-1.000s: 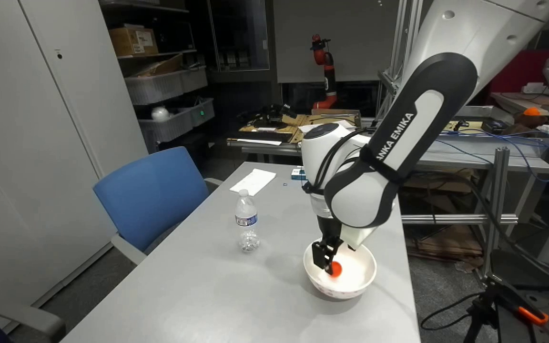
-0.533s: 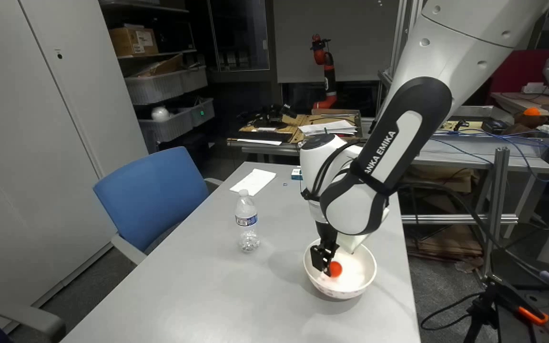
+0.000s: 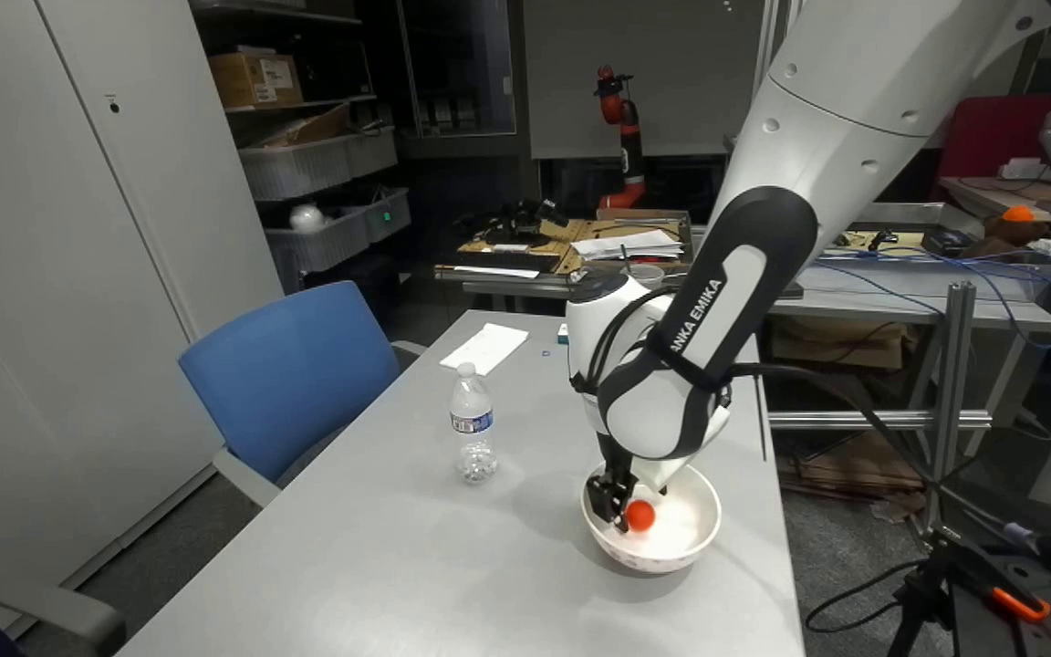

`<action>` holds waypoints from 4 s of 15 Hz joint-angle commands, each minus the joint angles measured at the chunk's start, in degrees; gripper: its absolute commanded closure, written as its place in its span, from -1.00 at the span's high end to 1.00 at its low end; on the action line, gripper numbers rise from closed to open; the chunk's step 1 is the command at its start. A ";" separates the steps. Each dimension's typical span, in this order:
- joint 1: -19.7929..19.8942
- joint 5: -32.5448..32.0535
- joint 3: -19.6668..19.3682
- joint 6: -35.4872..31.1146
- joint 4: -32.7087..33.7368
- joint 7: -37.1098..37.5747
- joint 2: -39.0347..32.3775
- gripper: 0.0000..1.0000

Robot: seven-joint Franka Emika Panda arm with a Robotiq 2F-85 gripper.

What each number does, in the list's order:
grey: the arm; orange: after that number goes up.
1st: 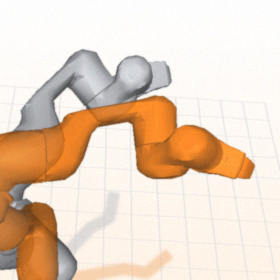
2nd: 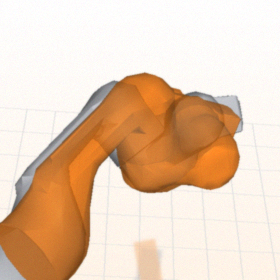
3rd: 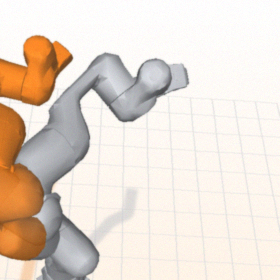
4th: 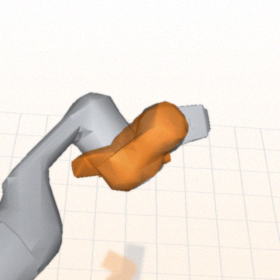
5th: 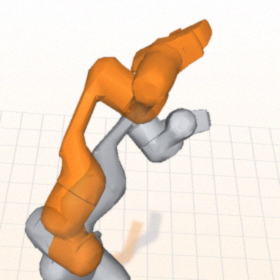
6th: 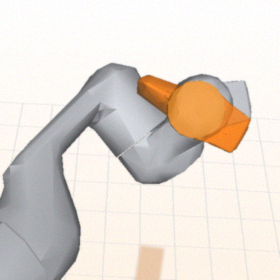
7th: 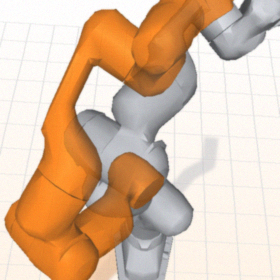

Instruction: Pick up the objects from the white bowl and place them on the white plate

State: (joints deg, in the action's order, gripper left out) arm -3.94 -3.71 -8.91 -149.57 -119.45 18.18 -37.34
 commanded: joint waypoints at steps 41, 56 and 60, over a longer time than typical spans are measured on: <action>-5.06 9.39 18.69 6.39 -1.26 -7.97 7.13 -0.65; -5.02 9.38 18.33 8.13 0.47 -8.55 1.69 0.23; -5.04 9.25 18.13 7.96 0.16 -8.50 1.98 0.79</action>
State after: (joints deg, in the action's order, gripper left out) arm -8.80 4.18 9.64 -142.67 -120.40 11.69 -34.31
